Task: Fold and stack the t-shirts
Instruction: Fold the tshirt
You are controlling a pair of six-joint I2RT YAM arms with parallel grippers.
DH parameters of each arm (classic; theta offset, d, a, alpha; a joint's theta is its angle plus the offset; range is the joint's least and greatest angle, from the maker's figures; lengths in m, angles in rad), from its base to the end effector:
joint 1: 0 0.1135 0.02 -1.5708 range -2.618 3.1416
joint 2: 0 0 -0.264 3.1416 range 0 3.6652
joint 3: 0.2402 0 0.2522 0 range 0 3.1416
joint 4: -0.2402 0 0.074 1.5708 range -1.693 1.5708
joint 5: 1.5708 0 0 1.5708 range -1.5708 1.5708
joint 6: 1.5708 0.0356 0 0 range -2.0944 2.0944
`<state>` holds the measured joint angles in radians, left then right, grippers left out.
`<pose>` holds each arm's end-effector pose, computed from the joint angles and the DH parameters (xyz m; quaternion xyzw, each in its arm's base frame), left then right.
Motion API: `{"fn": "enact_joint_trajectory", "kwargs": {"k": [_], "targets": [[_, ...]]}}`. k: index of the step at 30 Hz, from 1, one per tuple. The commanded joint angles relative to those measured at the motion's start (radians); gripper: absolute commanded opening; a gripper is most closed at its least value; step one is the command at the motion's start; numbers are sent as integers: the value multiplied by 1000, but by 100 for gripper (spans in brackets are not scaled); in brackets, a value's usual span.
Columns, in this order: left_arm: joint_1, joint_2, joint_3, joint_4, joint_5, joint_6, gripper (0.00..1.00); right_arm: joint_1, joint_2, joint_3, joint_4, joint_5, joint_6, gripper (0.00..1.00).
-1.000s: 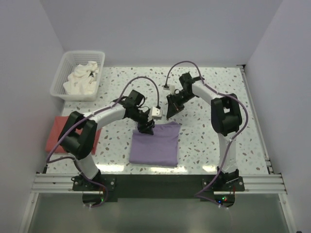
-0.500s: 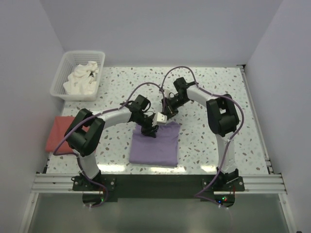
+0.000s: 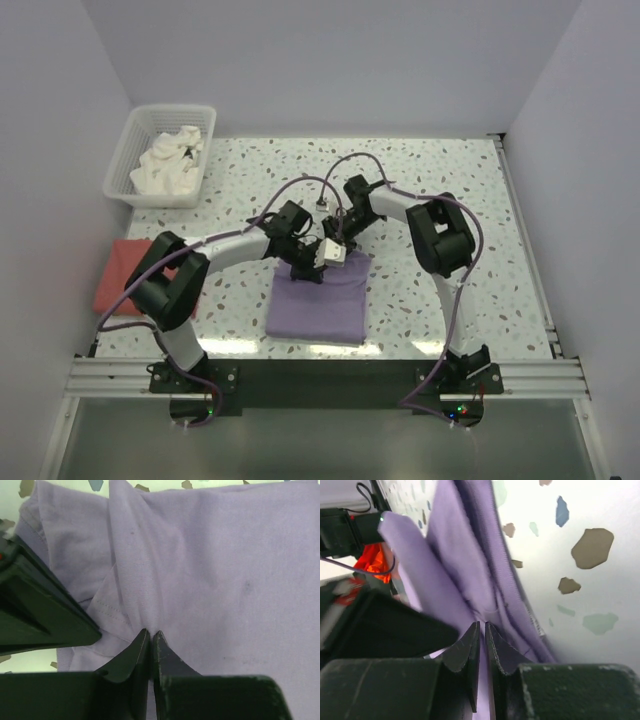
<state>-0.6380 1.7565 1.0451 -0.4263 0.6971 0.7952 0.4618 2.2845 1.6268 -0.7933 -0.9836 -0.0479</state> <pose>0.2563 -0.2185 0.1665 0.6582 0.6439 -0.3167 0.2275 0.3758 0.2202 0.1178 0.2492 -0.8444 -0.4721 0.0452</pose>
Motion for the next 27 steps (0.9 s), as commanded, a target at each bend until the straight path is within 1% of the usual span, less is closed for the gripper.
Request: {"fn": "enact_joint_trajectory", "kwargs": {"k": [1, 8, 13, 19, 23, 27], "targets": [[-26, -80, -16, 41, -14, -5, 0, 6, 45, 25, -23, -32, -44, 12], [-46, -179, -20, 80, -68, -8, 0, 14, 124, 73, -110, 10, -141, 11], [-45, -190, -5, 104, -142, 27, 0, 14, 133, 70, -142, 10, -191, 10], [-28, -167, -7, 198, -214, 32, 0, 12, 129, 56, -150, -1, -205, 10], [-9, -170, -22, 285, -229, 36, 0, 14, 124, 54, -152, -4, -211, 10], [-9, -175, -46, 296, -196, 70, 0, 14, 122, 85, -162, -6, -207, 10]]}}
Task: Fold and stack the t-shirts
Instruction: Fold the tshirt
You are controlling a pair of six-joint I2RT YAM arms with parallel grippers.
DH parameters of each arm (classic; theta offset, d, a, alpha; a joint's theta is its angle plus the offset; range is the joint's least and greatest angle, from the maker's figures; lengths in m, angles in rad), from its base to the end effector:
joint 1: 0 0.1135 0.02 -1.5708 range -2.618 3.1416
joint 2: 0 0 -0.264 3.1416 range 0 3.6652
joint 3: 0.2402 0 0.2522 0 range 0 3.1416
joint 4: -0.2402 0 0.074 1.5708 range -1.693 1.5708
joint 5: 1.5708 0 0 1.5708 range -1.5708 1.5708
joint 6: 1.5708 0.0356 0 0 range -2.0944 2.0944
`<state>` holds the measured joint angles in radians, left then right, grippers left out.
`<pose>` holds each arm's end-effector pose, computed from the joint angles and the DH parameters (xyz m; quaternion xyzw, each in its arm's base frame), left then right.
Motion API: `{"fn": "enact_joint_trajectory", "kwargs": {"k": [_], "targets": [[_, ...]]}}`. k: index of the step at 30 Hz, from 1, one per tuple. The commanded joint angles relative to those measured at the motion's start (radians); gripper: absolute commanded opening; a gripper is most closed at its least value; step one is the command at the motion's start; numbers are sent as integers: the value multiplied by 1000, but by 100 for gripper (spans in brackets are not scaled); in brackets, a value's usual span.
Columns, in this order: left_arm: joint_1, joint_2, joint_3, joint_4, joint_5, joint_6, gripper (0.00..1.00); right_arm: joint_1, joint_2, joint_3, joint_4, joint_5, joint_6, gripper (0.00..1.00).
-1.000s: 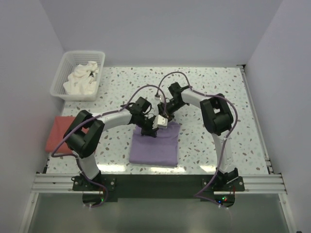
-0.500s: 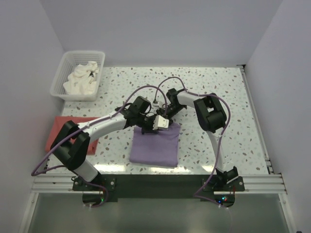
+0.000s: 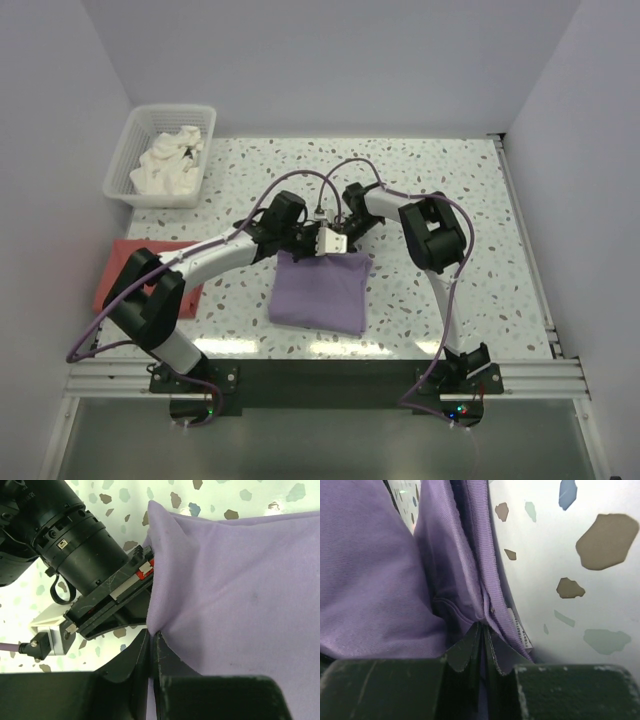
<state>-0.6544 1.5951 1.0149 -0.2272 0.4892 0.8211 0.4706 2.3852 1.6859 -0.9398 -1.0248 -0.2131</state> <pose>0.2572 -0.2184 0.2171 0.6724 0.6056 -0.1939 0.3789 0.3711 0.2229 0.0907 0.2762 -0.8263 -0.4821 0.0924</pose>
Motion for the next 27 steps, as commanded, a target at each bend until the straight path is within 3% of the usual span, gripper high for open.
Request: {"fn": "enact_joint_trajectory", "kwargs": {"k": [1, 13, 20, 27], "targets": [[9, -18, -27, 95, 20, 46, 0, 5, 19, 38, -25, 34, -37, 11], [-25, -122, -174, 181, 23, 105, 0, 5, -50, 227, -258, 123, -184, 15], [-45, -161, -214, 212, 9, 141, 0, 7, 57, 330, -309, 210, -236, 11], [-51, -173, -231, 284, -23, 174, 0, 13, 114, 308, -304, 226, -267, 9]]}}
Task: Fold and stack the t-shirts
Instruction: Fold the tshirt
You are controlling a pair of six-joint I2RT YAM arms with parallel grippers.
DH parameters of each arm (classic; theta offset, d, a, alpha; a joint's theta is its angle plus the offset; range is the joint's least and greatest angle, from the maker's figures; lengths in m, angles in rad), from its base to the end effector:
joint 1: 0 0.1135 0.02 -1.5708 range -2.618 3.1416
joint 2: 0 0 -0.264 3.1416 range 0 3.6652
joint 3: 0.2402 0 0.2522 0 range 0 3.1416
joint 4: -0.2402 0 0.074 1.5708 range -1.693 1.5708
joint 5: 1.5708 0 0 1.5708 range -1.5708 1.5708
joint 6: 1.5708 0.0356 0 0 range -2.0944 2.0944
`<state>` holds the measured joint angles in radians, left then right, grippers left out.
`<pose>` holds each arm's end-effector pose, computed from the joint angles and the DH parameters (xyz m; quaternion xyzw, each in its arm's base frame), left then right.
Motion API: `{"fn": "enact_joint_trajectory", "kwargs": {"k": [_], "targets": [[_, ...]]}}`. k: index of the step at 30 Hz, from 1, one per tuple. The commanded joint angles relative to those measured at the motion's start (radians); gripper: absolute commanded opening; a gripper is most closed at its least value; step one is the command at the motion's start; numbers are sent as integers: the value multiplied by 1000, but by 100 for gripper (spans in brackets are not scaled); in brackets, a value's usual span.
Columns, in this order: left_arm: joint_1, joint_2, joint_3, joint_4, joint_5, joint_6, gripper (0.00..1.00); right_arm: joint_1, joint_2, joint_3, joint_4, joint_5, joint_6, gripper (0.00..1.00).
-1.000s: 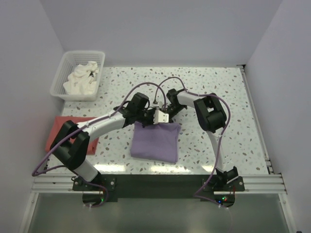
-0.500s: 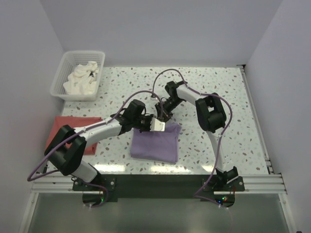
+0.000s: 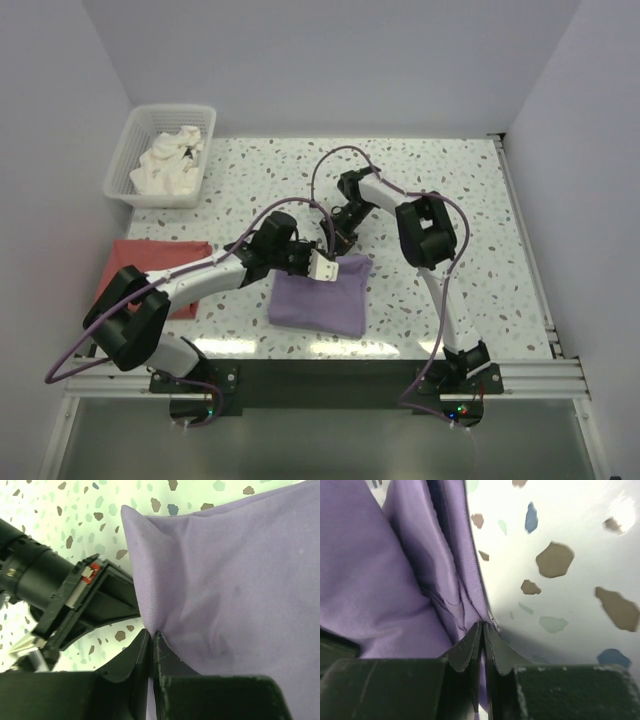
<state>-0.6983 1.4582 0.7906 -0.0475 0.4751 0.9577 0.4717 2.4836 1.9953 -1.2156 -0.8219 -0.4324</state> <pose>0.2190 -0.2051 0.2020 0.7174 0.5262 -0.1602 0.4276 0.3982 0.2324 0.1156 0.3757 -0.8344 -0.3973 0.0688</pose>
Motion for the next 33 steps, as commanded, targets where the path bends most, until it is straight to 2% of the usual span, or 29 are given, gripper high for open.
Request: {"fn": "enact_joint_trajectory", "kwargs": {"k": [1, 16, 22, 25, 26, 27, 30, 33], "targets": [[-6, -33, -5, 116, -13, 36, 0, 12, 20, -4, -36, 21, -51, 9], [-4, 50, 9, 239, -82, 58, 0, 12, 20, -35, -47, 14, -109, 8], [-4, 77, -40, 359, -142, 64, 2, 12, 17, 5, -61, 24, -106, 10], [-6, 53, -44, 365, -150, 62, 21, 12, 9, 31, -70, 46, -108, 11], [-4, 41, -48, 357, -144, 64, 37, 12, 3, 37, -71, 53, -105, 11], [-4, 24, -63, 360, -135, 64, 43, 12, 0, 46, -71, 59, -101, 12], [-4, -51, -76, 344, -119, 35, 51, 12, -18, 77, -82, 86, -100, 14], [-4, -128, -65, 275, -110, -13, 52, 12, -40, 109, -84, 121, -100, 16]]}}
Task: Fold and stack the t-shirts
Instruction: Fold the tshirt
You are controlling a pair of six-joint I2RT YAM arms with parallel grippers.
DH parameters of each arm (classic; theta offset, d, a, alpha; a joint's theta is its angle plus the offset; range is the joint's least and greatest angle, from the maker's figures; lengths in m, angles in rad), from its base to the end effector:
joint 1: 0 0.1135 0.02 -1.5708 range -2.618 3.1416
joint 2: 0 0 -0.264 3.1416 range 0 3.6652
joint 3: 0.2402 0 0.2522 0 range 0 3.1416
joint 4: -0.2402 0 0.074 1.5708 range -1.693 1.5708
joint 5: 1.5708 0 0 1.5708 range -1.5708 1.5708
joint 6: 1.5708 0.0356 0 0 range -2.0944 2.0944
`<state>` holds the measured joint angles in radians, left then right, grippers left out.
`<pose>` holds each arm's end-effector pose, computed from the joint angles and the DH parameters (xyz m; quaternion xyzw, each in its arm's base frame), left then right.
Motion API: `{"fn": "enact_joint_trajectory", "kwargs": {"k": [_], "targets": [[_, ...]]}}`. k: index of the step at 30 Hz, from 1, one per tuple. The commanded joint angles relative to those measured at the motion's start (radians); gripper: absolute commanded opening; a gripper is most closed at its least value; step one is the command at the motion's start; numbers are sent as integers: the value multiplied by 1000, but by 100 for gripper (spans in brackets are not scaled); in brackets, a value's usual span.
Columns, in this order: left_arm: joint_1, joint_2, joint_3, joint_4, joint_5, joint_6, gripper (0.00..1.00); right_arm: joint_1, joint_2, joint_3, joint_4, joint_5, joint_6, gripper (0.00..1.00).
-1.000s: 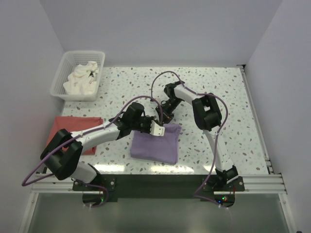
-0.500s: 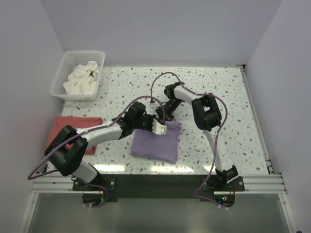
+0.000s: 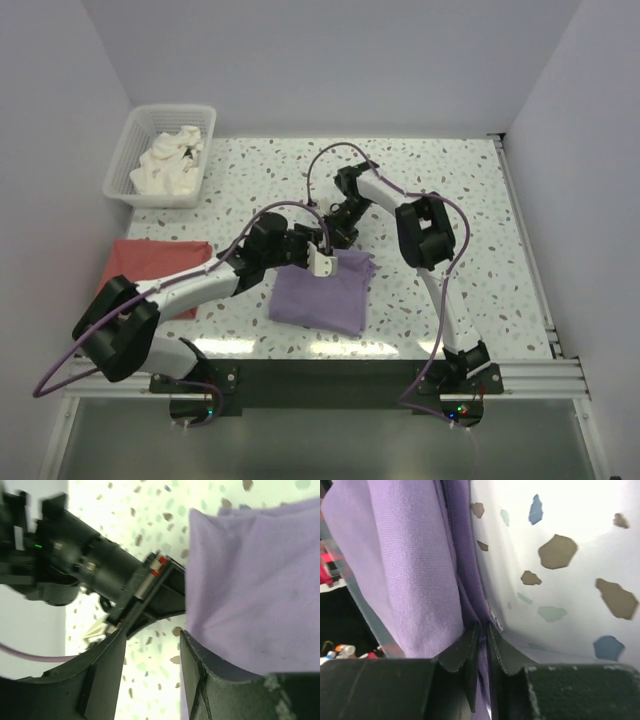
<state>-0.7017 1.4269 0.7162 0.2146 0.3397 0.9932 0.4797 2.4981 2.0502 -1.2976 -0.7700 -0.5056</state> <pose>0.2226 -0.2037 0.2092 0.6920 0.4956 -0.0704 0.5202 0.3972 0.2346 0.1218 0.4078 -0.8290 -0.3751 0.0760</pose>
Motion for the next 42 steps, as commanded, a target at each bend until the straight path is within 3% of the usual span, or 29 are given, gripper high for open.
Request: {"fn": "enact_joint_trajectory", "kwargs": {"k": [1, 7, 11, 15, 17, 19, 25, 26, 28, 42], "targets": [[-2, -135, 12, -7, 28, -69, 52, 3, -59, 79, -6, 72, -24, 17], [2, -238, 69, -278, 54, -152, 50, 3, -114, 163, -37, 141, -30, 20], [91, -220, 150, -486, 154, -260, 52, -4, -172, 179, -48, 239, -83, 25], [243, -52, 314, -659, 379, -378, 56, -58, -232, 173, -98, 262, -117, 42], [315, 24, 417, -786, 455, -361, 63, -82, -263, 148, -132, 239, -134, 46], [347, 123, 472, -866, 522, -351, 63, -104, -288, 84, -161, 219, -140, 48], [404, 363, 653, -1004, 529, -311, 63, -118, -380, -167, -76, 176, -107, 51], [409, 380, 660, -1003, 522, -312, 64, -119, -383, -191, -60, 175, -100, 56], [410, 427, 678, -1017, 480, -292, 64, -119, -383, -240, -29, 172, -87, 58], [426, 529, 686, -989, 357, -277, 67, -130, -340, -303, 75, 184, -22, 55]]}}
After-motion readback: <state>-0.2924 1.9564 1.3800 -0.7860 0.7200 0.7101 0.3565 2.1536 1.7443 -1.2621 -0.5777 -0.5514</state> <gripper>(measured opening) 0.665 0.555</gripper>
